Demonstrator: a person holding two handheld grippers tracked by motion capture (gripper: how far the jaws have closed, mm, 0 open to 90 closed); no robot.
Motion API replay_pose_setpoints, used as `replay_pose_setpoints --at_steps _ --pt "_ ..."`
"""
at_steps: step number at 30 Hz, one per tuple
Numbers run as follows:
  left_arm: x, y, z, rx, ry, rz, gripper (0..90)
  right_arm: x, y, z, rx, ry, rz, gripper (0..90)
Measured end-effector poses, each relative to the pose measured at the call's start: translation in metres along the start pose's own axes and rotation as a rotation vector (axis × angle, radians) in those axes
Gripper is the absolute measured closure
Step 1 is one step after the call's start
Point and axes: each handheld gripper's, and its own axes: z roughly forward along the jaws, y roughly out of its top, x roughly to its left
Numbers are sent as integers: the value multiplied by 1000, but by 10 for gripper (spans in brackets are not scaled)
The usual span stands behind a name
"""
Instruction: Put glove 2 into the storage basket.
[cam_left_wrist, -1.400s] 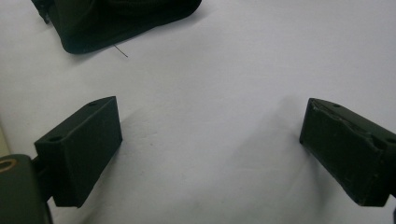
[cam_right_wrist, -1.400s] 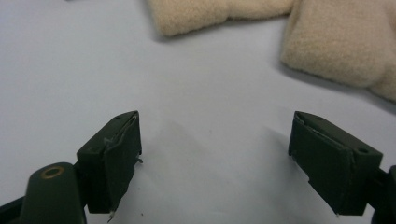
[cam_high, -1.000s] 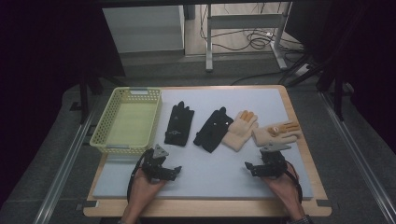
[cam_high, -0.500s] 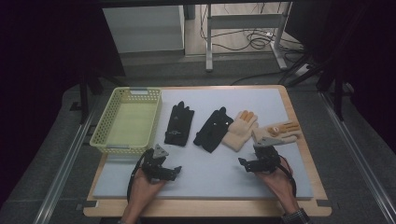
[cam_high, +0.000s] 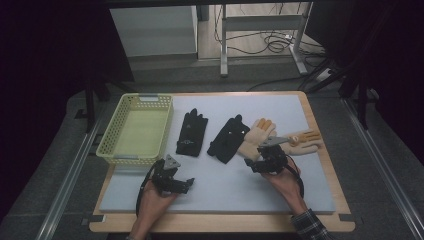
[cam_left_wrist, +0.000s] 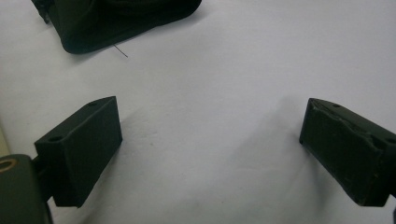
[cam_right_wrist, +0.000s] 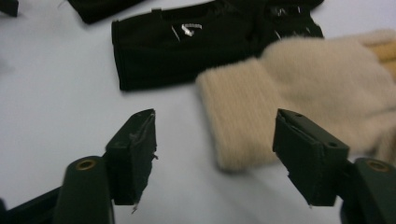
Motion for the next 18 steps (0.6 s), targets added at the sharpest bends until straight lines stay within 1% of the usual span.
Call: replay_pose_setpoints --at_steps 2,7,10,12,14,15,18 --pt "0 0 0 0 0 0 58 -1 7 5 -1 3 2 344" --pt "0 0 0 0 0 0 58 1 23 20 4 2 -20 396" --pt "0 0 0 0 0 0 58 2 33 30 3 -4 -40 407" --pt "0 0 0 0 0 0 58 2 40 38 5 -4 -44 406" --pt "0 0 0 0 0 -1 58 2 46 45 11 -14 -56 385" --pt "0 0 0 0 0 0 58 2 50 50 13 -17 -57 357" --pt "0 0 0 0 0 0 57 1 56 62 18 -23 -36 299"
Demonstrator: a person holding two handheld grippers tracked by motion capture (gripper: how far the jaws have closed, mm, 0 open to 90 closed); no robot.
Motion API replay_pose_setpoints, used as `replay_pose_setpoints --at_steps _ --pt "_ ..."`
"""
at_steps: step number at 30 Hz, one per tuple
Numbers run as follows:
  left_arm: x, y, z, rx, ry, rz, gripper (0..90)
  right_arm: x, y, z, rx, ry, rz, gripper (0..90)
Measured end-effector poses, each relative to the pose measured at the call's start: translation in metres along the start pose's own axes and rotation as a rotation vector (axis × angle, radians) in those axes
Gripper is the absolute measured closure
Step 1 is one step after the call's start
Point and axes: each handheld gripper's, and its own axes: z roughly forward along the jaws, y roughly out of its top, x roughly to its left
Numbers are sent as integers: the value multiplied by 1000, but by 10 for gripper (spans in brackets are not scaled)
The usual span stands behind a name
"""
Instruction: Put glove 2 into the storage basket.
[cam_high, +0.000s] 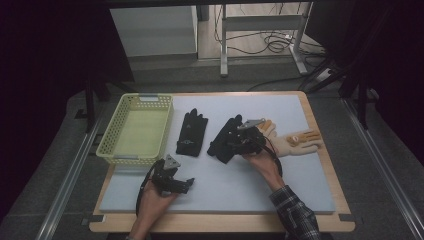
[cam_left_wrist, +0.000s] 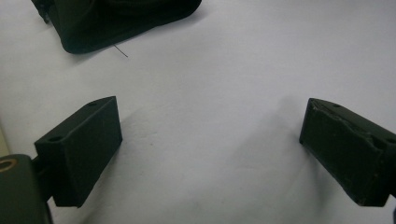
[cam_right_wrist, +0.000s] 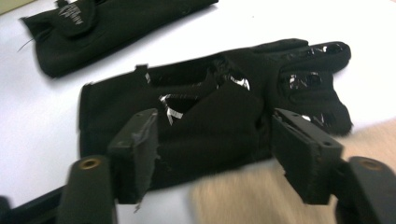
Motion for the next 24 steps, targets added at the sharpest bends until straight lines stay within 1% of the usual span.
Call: replay_pose_setpoints --at_steps 2,6,11,13,14,15,16,17,18,19,21,22,23,24 --pt "0 0 0 0 0 0 57 -2 4 7 5 -5 10 262" --pt "0 0 0 0 0 0 57 -6 10 21 17 -16 46 220" --pt "0 0 0 0 0 0 57 -7 15 40 51 -43 71 200" --pt "0 0 0 -1 0 0 57 -8 17 48 85 -64 56 197" --pt "0 0 0 -1 0 -1 57 -8 18 51 99 -61 53 200" --pt "0 0 0 -1 0 0 57 -8 19 52 105 -49 53 241" --pt "0 0 0 -1 0 -1 57 -9 21 52 117 -18 63 303" --pt "0 0 0 -1 0 -1 57 -10 21 52 119 -6 66 341" --pt "0 0 0 -1 0 -1 57 -10 21 51 117 0 68 412" --pt "0 0 0 -1 1 -1 57 -10 20 50 111 -5 61 481" --pt "0 0 0 -1 0 0 57 -10 18 48 103 -29 45 625" --pt "0 0 0 -1 0 0 57 -11 17 47 96 -28 53 689" --pt "0 0 0 0 0 0 57 -11 16 46 91 -25 57 743" --pt "0 0 0 0 0 0 57 -11 15 46 85 -19 48 764"
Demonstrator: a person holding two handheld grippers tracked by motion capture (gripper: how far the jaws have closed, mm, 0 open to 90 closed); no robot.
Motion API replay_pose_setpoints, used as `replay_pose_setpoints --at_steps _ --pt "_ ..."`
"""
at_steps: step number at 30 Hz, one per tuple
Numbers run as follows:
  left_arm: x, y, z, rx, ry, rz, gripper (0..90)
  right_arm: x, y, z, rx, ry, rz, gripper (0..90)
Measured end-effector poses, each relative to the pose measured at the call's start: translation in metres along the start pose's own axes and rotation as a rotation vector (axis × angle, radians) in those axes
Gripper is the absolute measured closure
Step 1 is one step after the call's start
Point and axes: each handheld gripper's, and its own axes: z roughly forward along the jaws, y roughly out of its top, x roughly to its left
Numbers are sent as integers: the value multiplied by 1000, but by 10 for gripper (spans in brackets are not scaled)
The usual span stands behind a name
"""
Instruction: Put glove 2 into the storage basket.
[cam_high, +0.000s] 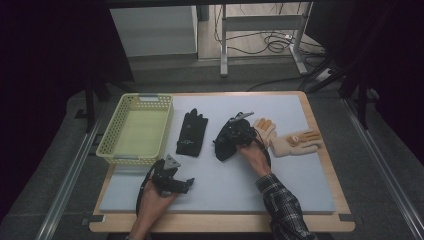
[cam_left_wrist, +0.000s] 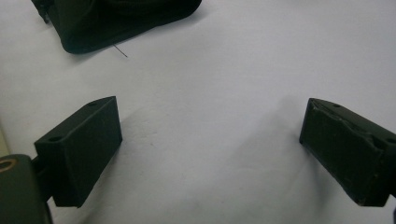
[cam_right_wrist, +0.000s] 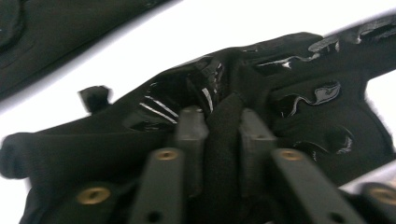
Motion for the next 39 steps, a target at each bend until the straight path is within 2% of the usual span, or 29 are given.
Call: replay_pose_setpoints --at_steps 5,10,15,20,26,29,31,33,39 --pt "0 0 0 -1 0 -2 57 4 3 -3 2 -9 -62 786" --pt "0 0 0 0 -1 0 57 12 10 -23 -32 49 -106 785" --pt "0 0 0 1 0 0 58 35 12 -52 -63 114 -179 782" --pt "0 0 0 0 0 1 57 60 -1 -71 -57 167 -244 776" --pt "0 0 0 1 1 2 57 79 -36 -67 -23 203 -252 739" --pt "0 0 0 1 1 2 57 82 -46 -63 -19 205 -240 567" --pt "0 0 0 1 1 2 57 79 -46 -66 -32 203 -227 503" --pt "0 0 0 1 1 2 57 74 -45 -73 -56 201 -206 477" --pt "0 0 0 3 1 3 58 58 -51 -86 -84 198 -156 441"
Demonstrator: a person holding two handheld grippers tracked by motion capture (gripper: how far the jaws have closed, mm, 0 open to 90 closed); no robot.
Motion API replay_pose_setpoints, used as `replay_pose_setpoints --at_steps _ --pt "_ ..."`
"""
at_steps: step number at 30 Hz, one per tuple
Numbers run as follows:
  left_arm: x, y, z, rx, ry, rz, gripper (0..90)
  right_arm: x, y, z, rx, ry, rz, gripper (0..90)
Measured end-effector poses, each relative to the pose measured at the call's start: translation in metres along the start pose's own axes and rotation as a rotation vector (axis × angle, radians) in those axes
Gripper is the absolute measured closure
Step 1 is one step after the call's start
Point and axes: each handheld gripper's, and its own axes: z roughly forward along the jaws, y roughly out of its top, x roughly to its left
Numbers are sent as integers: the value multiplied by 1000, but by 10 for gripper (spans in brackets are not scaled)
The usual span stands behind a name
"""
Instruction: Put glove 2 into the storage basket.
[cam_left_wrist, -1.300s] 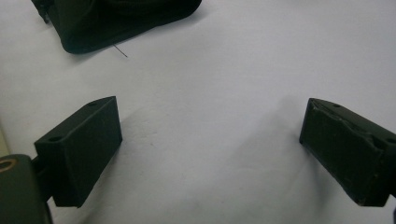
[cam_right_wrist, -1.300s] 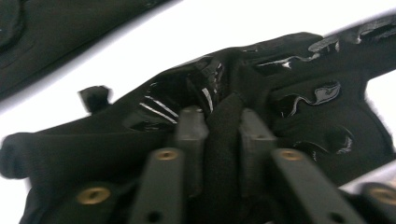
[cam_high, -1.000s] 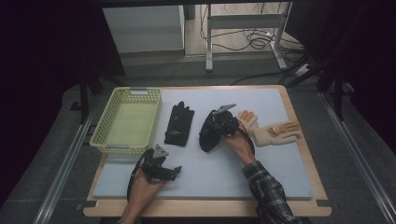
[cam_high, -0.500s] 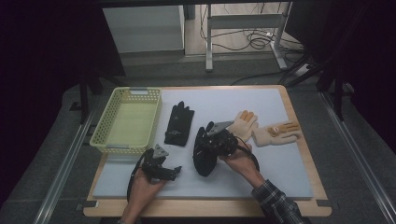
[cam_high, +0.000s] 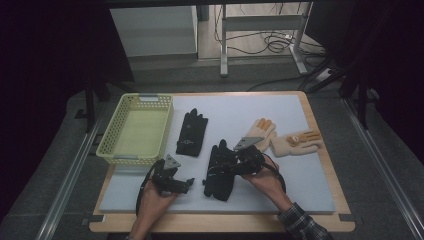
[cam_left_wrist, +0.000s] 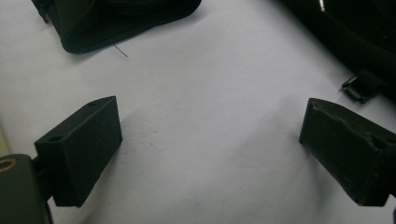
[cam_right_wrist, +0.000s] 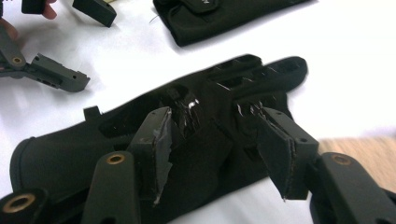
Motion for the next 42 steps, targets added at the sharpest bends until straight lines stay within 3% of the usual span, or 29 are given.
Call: replay_pose_setpoints --at_steps 16,25,32,37,40,42 --pt "0 0 0 2 -3 -7 56 -19 -26 -48 -69 -66 63 349" --pt "0 1 0 2 -3 -4 57 -36 -61 -63 -48 -127 122 300" --pt "1 4 -3 -17 -6 -37 62 -47 -91 -70 -18 -177 154 220" --pt "1 11 -5 -26 -3 -32 62 -56 -109 -74 5 -213 192 153" --pt "1 21 -4 -14 6 -2 62 -57 -115 -71 41 -250 179 124" --pt "1 28 -3 -16 8 -6 61 -57 -118 -71 23 -247 177 107"
